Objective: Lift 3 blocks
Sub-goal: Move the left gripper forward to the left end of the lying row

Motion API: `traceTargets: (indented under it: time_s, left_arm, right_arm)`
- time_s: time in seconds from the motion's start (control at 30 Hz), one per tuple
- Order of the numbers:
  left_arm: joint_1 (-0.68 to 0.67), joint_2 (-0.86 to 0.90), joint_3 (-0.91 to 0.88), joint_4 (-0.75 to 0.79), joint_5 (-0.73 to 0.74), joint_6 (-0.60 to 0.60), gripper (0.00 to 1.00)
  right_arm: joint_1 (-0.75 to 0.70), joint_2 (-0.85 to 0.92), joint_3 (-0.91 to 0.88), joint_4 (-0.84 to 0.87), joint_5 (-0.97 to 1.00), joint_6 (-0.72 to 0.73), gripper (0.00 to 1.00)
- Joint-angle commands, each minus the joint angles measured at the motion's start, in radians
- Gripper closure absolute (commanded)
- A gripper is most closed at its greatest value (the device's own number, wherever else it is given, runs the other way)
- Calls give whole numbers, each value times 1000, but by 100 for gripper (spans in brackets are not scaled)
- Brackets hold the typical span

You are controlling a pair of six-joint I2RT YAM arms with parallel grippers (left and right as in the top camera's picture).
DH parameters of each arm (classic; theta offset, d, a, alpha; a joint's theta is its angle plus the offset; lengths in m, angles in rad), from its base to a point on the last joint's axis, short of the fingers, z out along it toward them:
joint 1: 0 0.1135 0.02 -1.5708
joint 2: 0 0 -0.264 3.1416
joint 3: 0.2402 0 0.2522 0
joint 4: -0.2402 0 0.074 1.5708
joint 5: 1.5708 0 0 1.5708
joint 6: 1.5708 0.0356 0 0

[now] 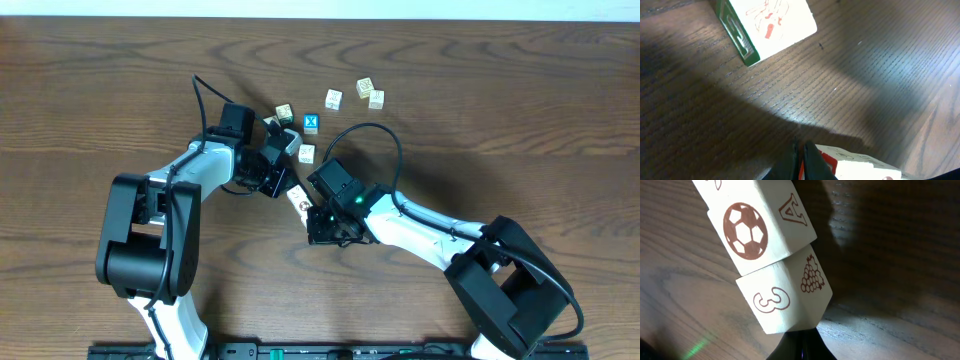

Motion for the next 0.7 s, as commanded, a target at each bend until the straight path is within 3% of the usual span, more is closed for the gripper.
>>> traceTargets:
  time_s: [0.0, 0.67]
  left_arm:
    - [-9, 6, 14, -19, 24, 21, 93]
    - [-10, 6, 6, -64, 22, 21, 93]
  right_arm:
    - [-19, 14, -4, 11, 29, 7, 99]
    - [-47, 14, -4, 10, 32, -27, 99]
